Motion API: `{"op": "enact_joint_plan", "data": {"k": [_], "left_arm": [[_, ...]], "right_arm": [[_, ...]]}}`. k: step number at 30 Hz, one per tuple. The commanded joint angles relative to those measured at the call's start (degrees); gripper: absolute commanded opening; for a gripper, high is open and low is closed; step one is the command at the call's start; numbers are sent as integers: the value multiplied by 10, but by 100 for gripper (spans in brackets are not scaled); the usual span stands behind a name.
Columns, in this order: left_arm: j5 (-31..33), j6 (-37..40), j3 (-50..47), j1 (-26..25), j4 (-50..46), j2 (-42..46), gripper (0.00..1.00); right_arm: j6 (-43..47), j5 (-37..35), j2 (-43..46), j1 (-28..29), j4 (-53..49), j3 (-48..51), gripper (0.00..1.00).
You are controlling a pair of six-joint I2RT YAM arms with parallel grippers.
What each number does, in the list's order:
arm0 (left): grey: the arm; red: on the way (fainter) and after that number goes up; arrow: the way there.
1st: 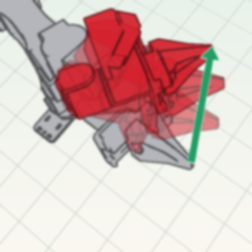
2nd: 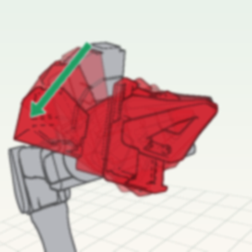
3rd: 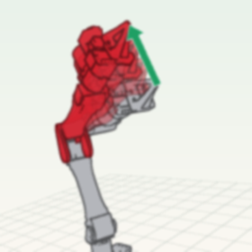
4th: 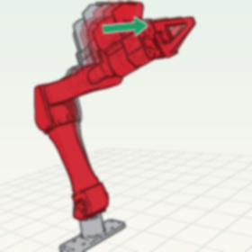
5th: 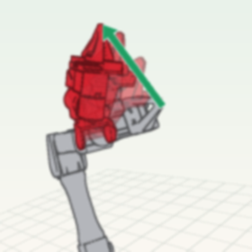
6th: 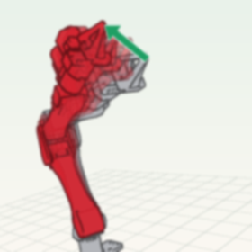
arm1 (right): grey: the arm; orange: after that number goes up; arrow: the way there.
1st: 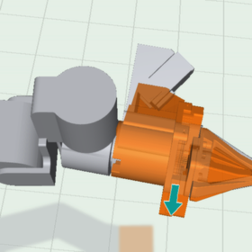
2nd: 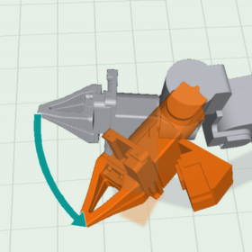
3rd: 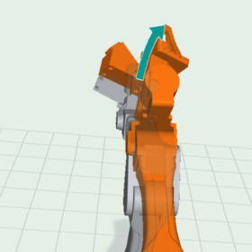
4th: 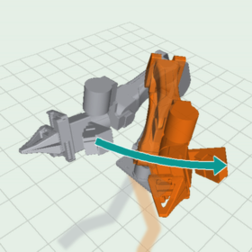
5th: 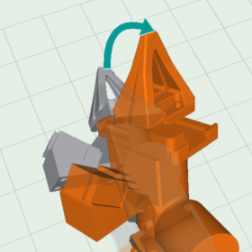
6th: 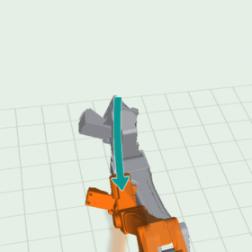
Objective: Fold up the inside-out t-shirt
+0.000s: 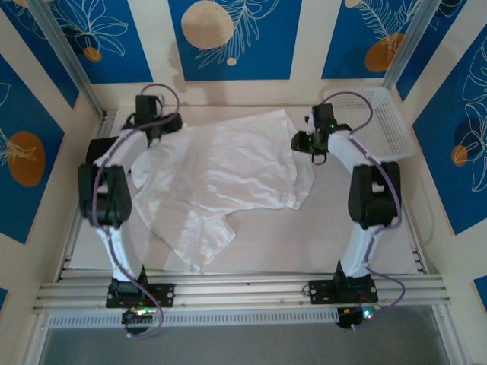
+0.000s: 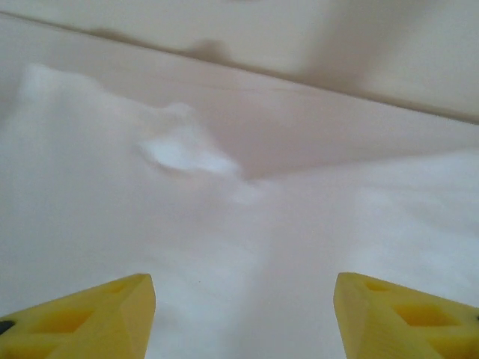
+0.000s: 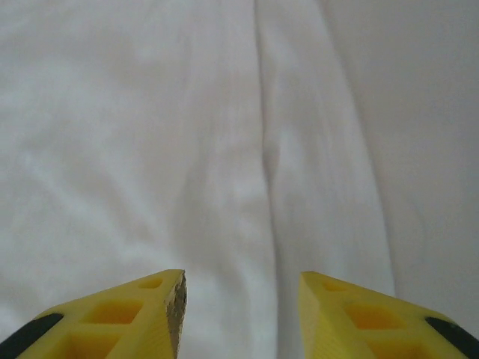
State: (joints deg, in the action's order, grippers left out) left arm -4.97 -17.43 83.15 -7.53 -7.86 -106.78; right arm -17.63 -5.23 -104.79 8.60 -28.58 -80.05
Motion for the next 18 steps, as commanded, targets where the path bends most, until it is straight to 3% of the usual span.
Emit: {"op": "enact_joint_plan", "data": {"k": [1,4,6,12,18], "left_arm": [[-57,3,-173,-98,225,112,62],[-97,57,-311,-184,360,149,58],[-100,118,-361,-243,389,154,57],[-65,236,-389,-358,352,98,58],[36,290,-289,-400,215,11,55]], "right_arm": [[-24,-42,87,50,-46,111,46],[-46,-42,135,74,-67,189,46],[-63,-40,154,90,-64,226,46],[-100,-42,125,107,-21,273,46],[-93,-38,94,103,16,265,40]]}}
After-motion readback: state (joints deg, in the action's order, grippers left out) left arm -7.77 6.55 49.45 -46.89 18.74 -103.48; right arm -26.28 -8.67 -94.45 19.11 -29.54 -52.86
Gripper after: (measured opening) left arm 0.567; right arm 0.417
